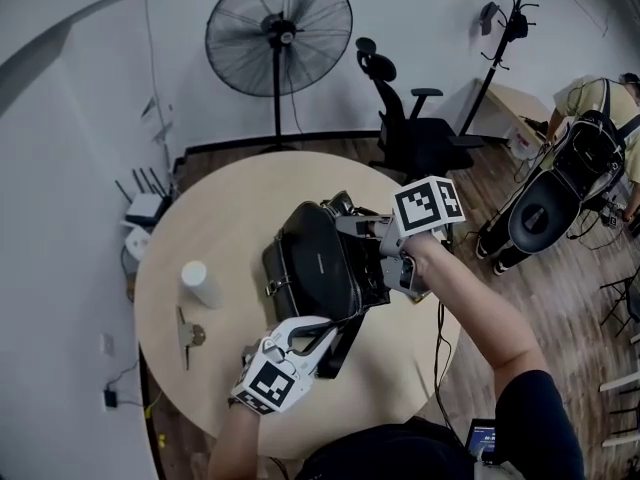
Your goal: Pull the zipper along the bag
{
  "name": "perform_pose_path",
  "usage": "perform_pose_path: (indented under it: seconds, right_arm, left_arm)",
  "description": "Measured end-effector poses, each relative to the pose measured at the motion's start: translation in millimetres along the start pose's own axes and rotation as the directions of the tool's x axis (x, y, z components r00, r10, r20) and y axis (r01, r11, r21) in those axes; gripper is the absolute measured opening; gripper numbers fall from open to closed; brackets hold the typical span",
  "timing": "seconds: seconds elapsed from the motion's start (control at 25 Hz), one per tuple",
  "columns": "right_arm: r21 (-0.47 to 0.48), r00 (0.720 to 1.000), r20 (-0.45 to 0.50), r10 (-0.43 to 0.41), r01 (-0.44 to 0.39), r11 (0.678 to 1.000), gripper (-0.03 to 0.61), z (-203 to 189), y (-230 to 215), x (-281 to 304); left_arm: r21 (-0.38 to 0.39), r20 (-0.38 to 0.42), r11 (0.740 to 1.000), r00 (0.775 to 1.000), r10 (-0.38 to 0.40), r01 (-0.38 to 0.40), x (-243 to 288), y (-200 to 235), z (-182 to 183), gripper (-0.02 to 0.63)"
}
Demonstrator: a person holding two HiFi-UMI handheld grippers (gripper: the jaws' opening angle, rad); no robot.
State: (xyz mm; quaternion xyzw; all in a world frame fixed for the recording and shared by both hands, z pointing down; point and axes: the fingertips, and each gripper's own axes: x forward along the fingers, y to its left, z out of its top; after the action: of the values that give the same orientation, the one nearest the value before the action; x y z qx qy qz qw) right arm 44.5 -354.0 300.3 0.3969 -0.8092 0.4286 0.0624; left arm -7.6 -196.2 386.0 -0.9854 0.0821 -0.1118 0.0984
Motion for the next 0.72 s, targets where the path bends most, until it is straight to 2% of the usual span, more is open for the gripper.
perform_pose_path:
  seconds: [0.44, 0.72]
  right_arm:
    - [-0.024, 1.0, 0.01, 0.018, -0.017, 1.0, 0.02, 2, 1, 0]
    - [-0.033, 0.998, 0.032, 0.059, -0.058, 0.998, 0.069, 4, 11, -1]
  left_arm:
    - [-0.006, -0.022, 1.0, 1.0, -0.009, 0.009, 0, 1, 4, 0.035]
    - [-0.045, -0.025, 0.999, 1.0, 0.015, -0.016, -4, 9, 3, 0.04]
